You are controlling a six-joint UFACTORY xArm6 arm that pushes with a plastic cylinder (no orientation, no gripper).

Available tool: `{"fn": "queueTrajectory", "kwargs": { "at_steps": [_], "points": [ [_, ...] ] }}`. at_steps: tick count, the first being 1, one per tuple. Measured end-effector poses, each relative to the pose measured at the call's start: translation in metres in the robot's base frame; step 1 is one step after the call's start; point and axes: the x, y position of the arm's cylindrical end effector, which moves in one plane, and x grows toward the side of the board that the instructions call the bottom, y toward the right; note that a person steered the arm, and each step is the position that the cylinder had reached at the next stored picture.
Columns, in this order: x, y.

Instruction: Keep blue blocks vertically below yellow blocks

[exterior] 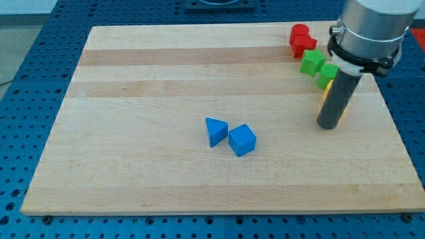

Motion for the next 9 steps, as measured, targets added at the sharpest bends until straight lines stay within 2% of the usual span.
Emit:
{"fn": "queueTrajectory", "kwargs": {
  "at_steps": [2,3,4,6,7,8,9],
  "points": [
    [-0.007,0.010],
    [-0.011,-0.050],
    [-0.029,-0.136],
    [-0.021,-0.335],
    [0.028,-0.328],
    [0.039,-0.251],
    [0.018,-0.164]
  ]
}}
